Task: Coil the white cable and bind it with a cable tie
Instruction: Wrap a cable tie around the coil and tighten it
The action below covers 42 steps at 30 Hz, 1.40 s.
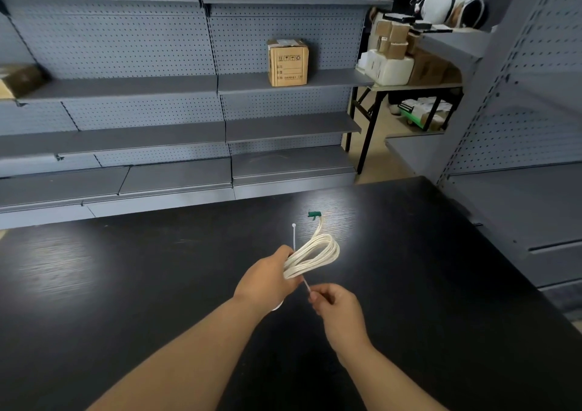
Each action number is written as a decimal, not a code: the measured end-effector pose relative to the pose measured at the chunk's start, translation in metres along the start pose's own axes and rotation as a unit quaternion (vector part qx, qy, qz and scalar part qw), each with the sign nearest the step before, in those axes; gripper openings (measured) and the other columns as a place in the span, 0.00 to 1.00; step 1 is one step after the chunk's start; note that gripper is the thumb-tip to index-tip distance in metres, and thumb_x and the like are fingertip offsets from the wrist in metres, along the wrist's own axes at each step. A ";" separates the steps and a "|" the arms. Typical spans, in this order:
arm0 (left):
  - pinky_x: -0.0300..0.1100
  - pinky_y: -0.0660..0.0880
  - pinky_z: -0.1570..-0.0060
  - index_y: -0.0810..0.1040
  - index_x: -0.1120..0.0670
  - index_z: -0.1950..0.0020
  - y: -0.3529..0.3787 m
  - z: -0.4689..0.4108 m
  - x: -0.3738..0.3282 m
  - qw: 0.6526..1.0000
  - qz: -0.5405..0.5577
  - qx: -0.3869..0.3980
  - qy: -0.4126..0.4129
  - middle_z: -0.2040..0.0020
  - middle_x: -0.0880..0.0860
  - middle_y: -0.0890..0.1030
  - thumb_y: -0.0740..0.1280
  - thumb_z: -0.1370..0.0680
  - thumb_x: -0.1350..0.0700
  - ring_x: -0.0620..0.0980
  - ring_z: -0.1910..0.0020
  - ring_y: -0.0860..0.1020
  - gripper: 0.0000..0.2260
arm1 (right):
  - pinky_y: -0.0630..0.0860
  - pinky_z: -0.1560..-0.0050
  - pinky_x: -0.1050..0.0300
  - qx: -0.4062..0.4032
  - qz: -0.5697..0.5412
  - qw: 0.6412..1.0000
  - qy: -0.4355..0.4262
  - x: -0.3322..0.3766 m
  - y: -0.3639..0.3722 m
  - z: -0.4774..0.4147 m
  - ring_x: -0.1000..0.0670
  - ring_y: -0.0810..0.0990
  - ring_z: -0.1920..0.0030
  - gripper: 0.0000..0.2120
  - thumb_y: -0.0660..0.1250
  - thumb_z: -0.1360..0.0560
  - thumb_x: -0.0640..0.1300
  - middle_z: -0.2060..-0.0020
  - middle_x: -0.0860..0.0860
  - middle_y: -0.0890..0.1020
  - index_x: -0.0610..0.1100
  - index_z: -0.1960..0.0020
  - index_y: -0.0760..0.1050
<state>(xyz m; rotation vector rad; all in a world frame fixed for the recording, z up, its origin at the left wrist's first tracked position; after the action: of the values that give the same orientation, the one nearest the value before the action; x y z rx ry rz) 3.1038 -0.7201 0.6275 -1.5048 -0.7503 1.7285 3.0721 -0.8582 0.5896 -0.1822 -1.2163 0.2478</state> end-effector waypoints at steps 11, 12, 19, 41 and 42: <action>0.45 0.73 0.59 0.67 0.49 0.43 0.025 0.007 0.049 0.995 -0.085 0.032 -0.051 0.53 0.51 0.80 0.63 0.23 0.52 0.53 0.56 0.79 0.11 | 0.78 0.48 0.59 0.138 -0.027 0.988 0.058 -0.014 0.023 0.004 0.52 0.80 0.52 0.11 0.61 0.22 0.35 0.54 0.48 0.82 0.47 0.51 0.79; 0.45 0.74 0.59 0.67 0.49 0.43 0.027 0.007 0.052 0.993 -0.097 0.036 -0.054 0.53 0.52 0.80 0.63 0.23 0.52 0.53 0.56 0.79 0.11 | 0.78 0.46 0.58 0.147 -0.031 0.987 0.060 -0.015 0.026 0.005 0.52 0.81 0.51 0.12 0.60 0.22 0.35 0.53 0.49 0.82 0.48 0.51 0.79; 0.47 0.73 0.61 0.66 0.51 0.44 0.040 0.010 0.072 0.986 -0.144 0.058 -0.062 0.54 0.54 0.80 0.61 0.23 0.54 0.56 0.57 0.79 0.09 | 0.75 0.38 0.56 0.181 0.019 0.983 0.005 -0.024 0.047 0.006 0.55 0.79 0.46 0.19 0.66 0.26 0.32 0.50 0.55 0.80 0.45 0.38 0.75; 0.44 0.73 0.51 0.62 0.49 0.35 0.049 0.013 0.107 0.978 -0.205 0.031 -0.013 0.41 0.53 0.71 0.63 0.23 0.48 0.53 0.43 0.72 0.19 | 0.39 0.27 0.58 0.088 0.488 0.812 -0.309 -0.006 0.092 -0.030 0.55 0.57 0.25 0.16 0.52 0.18 0.42 0.26 0.51 0.63 0.44 0.34 0.72; 0.44 0.73 0.49 0.62 0.49 0.34 0.048 0.013 0.108 0.978 -0.209 0.026 -0.008 0.40 0.52 0.70 0.63 0.23 0.47 0.52 0.42 0.71 0.20 | 0.36 0.29 0.58 0.093 0.493 0.807 -0.312 -0.007 0.094 -0.031 0.54 0.54 0.24 0.16 0.52 0.18 0.42 0.25 0.50 0.60 0.44 0.35 0.72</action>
<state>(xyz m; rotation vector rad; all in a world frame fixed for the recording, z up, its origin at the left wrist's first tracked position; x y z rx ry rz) 3.0774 -0.6590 0.5283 -1.1955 -0.9459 1.4299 3.0906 -0.7701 0.5475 -0.5953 -1.6462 1.4310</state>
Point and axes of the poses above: each hand's wrist, its own z-axis away from the middle knuckle, its own y-axis out of the palm, x = y × z, the point moved 7 cm from there along -z, towards the middle knuckle
